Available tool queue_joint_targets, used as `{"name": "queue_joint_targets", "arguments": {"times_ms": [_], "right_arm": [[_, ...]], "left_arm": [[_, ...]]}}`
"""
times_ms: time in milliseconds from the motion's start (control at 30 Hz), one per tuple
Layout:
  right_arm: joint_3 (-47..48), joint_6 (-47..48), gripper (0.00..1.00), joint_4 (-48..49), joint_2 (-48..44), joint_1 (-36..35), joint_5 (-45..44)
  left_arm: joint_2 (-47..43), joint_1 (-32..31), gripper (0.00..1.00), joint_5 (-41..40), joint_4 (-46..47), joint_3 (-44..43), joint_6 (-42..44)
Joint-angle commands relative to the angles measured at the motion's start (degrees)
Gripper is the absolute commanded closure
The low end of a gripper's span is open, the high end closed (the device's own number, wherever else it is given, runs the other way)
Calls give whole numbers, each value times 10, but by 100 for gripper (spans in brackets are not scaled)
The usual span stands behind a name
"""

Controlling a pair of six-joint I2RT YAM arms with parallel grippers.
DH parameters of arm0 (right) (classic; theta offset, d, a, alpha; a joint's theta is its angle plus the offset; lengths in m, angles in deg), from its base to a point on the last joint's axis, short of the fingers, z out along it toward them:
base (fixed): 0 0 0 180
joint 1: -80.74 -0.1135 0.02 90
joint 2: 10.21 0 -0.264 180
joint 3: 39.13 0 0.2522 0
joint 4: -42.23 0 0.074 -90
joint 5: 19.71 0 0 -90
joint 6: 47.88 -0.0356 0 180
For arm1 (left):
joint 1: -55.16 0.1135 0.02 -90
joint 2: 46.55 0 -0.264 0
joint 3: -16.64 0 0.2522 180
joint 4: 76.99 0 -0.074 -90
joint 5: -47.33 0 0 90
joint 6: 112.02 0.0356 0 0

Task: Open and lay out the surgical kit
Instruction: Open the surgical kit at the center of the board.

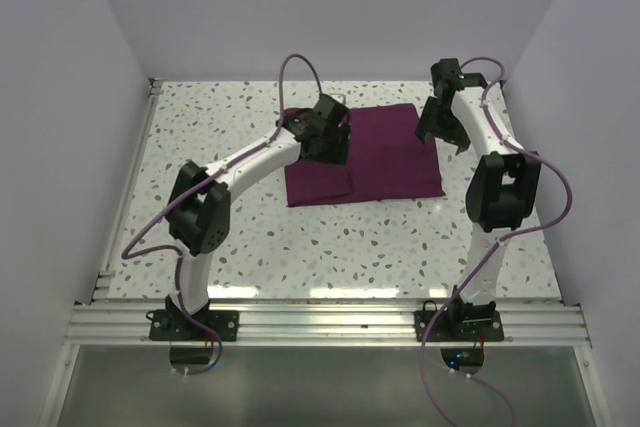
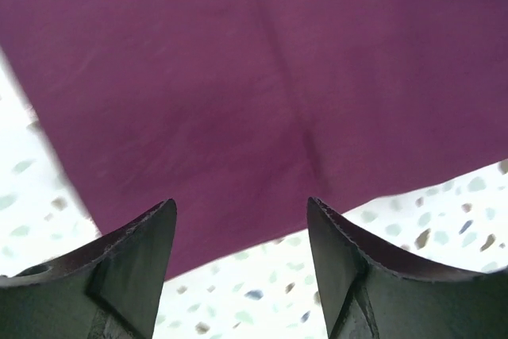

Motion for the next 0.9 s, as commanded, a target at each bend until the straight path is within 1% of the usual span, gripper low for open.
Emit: {"name": "queue_joint_targets", "arguments": {"times_ms": [0, 200, 400, 467, 500, 567, 600, 700, 833, 867], "right_arm": [[-33, 6, 10, -10, -37, -2, 5], [-123, 15, 10, 10, -101, -2, 4], [-155, 23, 10, 16, -128, -3, 2], [-156, 25, 10, 16, -129, -3, 2], [-155, 25, 10, 16, -127, -2, 2], [-154, 25, 10, 16, -125, -2, 6], [-152, 24, 11, 16, -120, -3, 8], [-145, 22, 11, 14, -114, -3, 13], [-126, 22, 11, 11, -102, -3, 15], [-114, 22, 11, 9, -98, -5, 15]], "left_arm": [[60, -38, 31, -30, -16, -87, -10], [137, -55, 39, -46, -38, -137, -31], [177, -56, 48, -60, -50, -140, -43], [182, -57, 55, -61, -50, -139, -44], [183, -57, 62, -61, -52, -139, -44], [183, -58, 68, -61, -53, -139, -43], [182, -58, 77, -62, -53, -139, -43], [174, -59, 89, -68, -61, -145, -43], [152, -56, 99, -79, -82, -163, -49], [135, -54, 100, -89, -91, -165, -50]]}}
